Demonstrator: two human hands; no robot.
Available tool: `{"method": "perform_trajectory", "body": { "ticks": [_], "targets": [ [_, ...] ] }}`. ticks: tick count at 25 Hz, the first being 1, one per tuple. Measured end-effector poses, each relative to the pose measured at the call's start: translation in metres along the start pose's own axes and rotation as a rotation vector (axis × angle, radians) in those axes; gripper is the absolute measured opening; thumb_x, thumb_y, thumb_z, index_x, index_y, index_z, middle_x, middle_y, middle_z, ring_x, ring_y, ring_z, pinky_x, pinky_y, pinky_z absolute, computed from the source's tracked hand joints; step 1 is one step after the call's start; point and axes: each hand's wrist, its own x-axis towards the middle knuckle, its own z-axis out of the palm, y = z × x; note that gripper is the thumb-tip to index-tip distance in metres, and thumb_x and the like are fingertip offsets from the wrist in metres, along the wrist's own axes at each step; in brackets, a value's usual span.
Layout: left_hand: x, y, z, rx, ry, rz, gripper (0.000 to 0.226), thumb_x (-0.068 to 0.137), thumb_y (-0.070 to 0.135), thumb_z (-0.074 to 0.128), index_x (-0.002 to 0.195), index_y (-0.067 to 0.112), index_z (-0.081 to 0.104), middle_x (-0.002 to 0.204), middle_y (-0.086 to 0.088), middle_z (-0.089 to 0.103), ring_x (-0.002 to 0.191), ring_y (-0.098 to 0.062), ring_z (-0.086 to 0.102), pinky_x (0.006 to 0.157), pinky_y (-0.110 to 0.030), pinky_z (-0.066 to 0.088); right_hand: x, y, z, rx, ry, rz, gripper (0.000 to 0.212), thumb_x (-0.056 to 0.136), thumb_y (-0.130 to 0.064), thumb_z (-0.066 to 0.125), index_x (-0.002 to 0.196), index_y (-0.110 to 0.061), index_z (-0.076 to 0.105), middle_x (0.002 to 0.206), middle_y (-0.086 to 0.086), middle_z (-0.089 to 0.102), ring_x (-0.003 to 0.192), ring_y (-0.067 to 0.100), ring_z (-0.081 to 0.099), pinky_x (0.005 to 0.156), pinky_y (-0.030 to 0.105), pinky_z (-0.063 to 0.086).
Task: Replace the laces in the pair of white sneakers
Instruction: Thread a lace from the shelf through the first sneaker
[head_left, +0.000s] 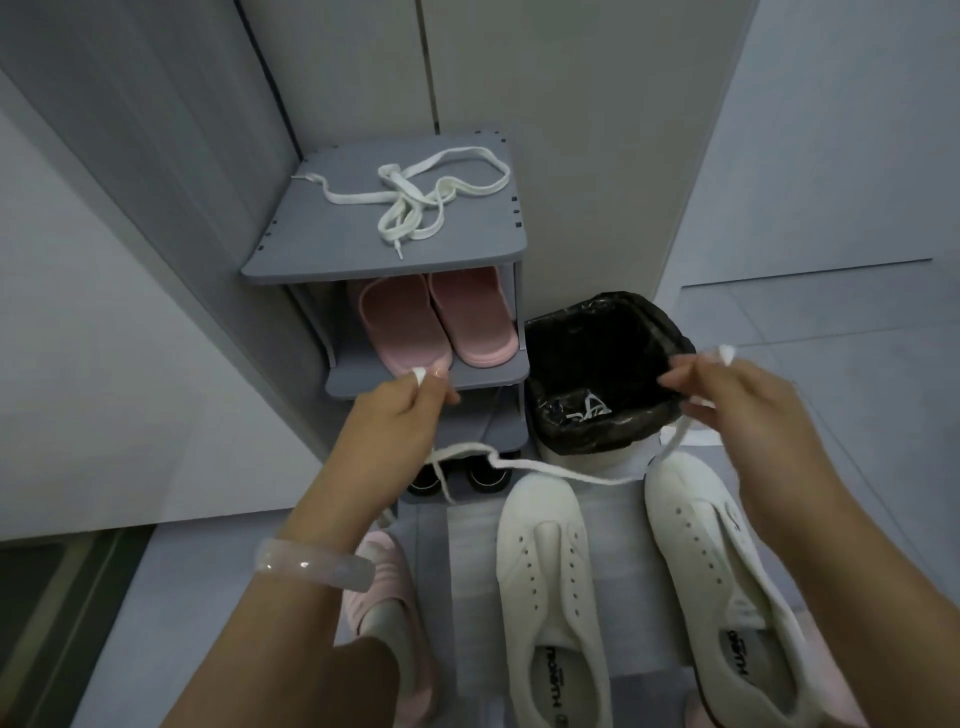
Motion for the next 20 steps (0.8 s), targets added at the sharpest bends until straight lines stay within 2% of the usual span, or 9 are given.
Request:
{"method": "perform_trajectory", "body": {
  "ticks": [2,5,7,10,12,14,16,18,20],
  "targets": [
    [-0.008,0.005,0.010,-0.017,-0.067,0.115,0.031,0.097,0.034,0.034,0.096,0.028,0.064,0.065,0.000,0.056,0.055,-0.004,0.050,0.061,-0.018,0.044,-0.014,-0.001,0.011,-0.071,-0.196,-0.018,0.034,0.099,-0.025,0.036,0.089,-0.014,0.067,0.098,0.004,0.070,0.092,0.014,0.065,0.082,0.021,0.051],
    [-0.022,0.008,0.032,0.078,-0.285,0.303,0.025,0.098,0.032,0.034,0.098,0.024,0.057,0.074,0.004,0.057,0.066,-0.006,0.052,0.069,-0.026,0.045,-0.033,0.010,0.041,0.197,-0.524,0.294,0.038,0.099,-0.026,0.033,0.099,-0.006,0.066,0.103,0.016,0.070,0.094,0.022,0.068,0.088,0.030,0.053],
    [-0.025,0.010,0.039,0.051,-0.359,0.291,0.017,0.098,0.031,0.035,0.089,0.022,0.047,0.071,0.001,0.056,0.065,-0.010,0.053,0.069,-0.037,0.048,-0.037,0.019,0.054,0.431,-0.603,0.495,0.038,0.098,-0.030,0.035,0.098,-0.007,0.066,0.106,0.017,0.068,0.101,0.025,0.066,0.092,0.034,0.051],
    [-0.020,0.009,0.037,-0.056,-0.307,0.280,0.022,0.096,0.035,0.035,0.084,0.021,0.047,0.070,-0.005,0.058,0.065,-0.021,0.058,0.069,-0.047,0.052,-0.028,0.019,0.057,0.690,-0.640,0.625,0.044,0.096,-0.038,0.032,0.081,-0.015,0.067,0.103,0.014,0.066,0.099,0.024,0.063,0.084,0.034,0.051],
    [-0.022,0.010,0.038,0.007,-0.386,0.271,0.033,0.090,0.040,0.035,0.086,0.010,0.050,0.077,-0.012,0.061,0.072,-0.027,0.060,0.071,-0.048,0.050,-0.020,0.015,0.058,0.850,-0.633,0.644,0.044,0.095,-0.041,0.032,0.075,-0.018,0.063,0.106,0.015,0.067,0.096,0.026,0.063,0.080,0.038,0.050],
    [-0.032,0.010,0.041,0.222,-0.686,0.251,0.037,0.094,0.036,0.040,0.090,0.003,0.056,0.090,-0.015,0.064,0.084,-0.027,0.061,0.081,-0.046,0.050,-0.015,0.011,0.060,0.898,-0.614,0.639,0.043,0.096,-0.039,0.032,0.078,-0.017,0.064,0.108,0.016,0.069,0.092,0.025,0.068,0.084,0.040,0.051],
    [-0.037,0.007,0.043,0.400,-0.955,0.141,0.041,0.096,0.042,0.038,0.101,0.010,0.063,0.109,-0.008,0.064,0.100,-0.020,0.060,0.094,-0.039,0.046,-0.012,0.008,0.060,0.848,-0.581,0.549,0.045,0.094,-0.031,0.036,0.067,-0.014,0.067,0.089,0.010,0.072,0.065,0.016,0.068,0.074,0.031,0.056],
    [-0.029,0.005,0.039,0.299,-0.910,0.033,0.038,0.097,0.041,0.036,0.113,0.016,0.060,0.119,-0.002,0.061,0.110,-0.015,0.057,0.102,-0.034,0.042,-0.013,0.003,0.055,0.750,-0.634,0.426,0.041,0.087,-0.026,0.043,0.050,-0.013,0.058,0.058,0.004,0.058,0.042,0.011,0.047,0.056,0.025,0.053],
    [-0.019,0.006,0.039,0.029,-0.840,0.073,0.028,0.097,0.025,0.044,0.119,0.016,0.058,0.110,0.006,0.063,0.104,-0.004,0.058,0.100,-0.026,0.045,-0.016,0.000,0.046,0.602,-0.800,0.284,0.035,0.078,-0.025,0.049,0.046,-0.013,0.051,0.044,0.003,0.042,0.040,0.011,0.037,0.054,0.023,0.046]
  ]
}}
